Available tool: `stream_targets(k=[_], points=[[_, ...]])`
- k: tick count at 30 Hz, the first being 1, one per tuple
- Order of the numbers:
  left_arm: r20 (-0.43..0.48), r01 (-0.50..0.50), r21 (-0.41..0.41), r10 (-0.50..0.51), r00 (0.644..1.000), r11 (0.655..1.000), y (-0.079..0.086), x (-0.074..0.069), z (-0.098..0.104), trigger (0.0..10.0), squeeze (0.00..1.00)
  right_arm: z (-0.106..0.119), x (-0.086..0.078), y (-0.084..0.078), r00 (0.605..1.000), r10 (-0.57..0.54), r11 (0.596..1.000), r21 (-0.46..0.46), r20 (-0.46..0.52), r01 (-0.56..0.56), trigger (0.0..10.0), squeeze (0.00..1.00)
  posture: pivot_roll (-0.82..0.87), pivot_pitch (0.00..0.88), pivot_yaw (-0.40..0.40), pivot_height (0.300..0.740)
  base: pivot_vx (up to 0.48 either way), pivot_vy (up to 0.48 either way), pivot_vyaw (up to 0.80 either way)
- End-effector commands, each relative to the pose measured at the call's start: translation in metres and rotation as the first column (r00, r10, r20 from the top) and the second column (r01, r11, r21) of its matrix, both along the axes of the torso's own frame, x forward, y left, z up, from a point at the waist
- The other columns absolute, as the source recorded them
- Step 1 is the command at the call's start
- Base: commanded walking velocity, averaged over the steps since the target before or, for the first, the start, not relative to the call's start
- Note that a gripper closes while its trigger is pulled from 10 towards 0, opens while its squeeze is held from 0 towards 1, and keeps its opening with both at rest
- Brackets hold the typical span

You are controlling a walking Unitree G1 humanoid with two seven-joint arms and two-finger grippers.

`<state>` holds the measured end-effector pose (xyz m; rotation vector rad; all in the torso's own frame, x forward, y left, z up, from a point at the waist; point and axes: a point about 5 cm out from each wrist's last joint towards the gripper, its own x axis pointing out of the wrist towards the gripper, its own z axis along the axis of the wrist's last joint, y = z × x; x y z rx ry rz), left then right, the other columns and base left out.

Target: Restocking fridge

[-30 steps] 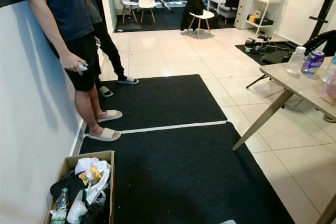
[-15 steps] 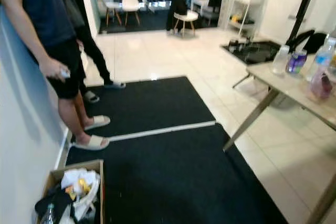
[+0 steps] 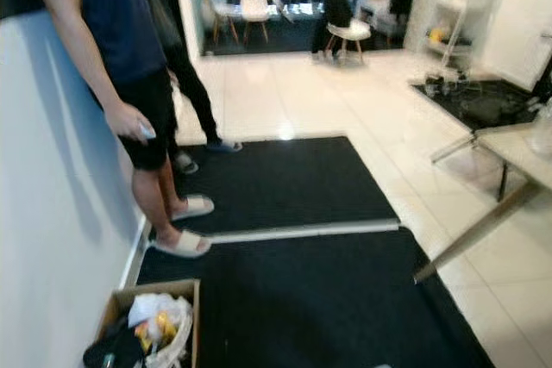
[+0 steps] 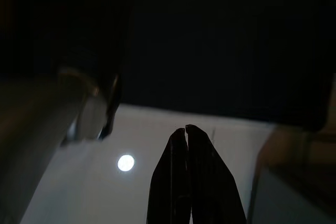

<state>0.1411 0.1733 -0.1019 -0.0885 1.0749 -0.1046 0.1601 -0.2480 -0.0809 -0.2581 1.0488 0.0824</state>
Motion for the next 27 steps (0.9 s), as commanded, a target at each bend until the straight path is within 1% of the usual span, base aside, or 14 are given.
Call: stream_targets(k=[1, 16, 27], points=[[-0.005, 0.005, 0.009, -0.005, 1.000, 1.000, 0.0021, -0.0007, -0.0001, 10.0, 0.00, -0.0041, -0.0063, 0.0043, 0.999, -0.026, 0.999, 0.021, -0.024, 0.026, 10.0, 0.00, -0.10, 0.000, 0.011, 0.740, 0.315, 0.000, -0.80], [-0.003, 0.008, 0.014, -0.008, 1.000, 1.000, 0.0045, -0.0005, 0.0002, 10.0, 0.00, -0.0027, -0.0045, 0.0020, 1.000, -0.020, 1.000, 0.006, -0.016, 0.020, 10.0, 0.00, -0.10, 0.000, 0.012, 0.740, 0.319, 0.000, -0.80], [0.000, 0.009, 0.008, -0.009, 1.000, 1.000, 0.0029, 0.0007, 0.0005, 10.0, 0.00, -0.0018, -0.0025, 0.0017, 1.000, -0.015, 1.000, -0.004, -0.009, 0.015, 10.0, 0.00, -0.10, 0.000, 0.014, 0.740, 0.317, 0.000, 0.00]])
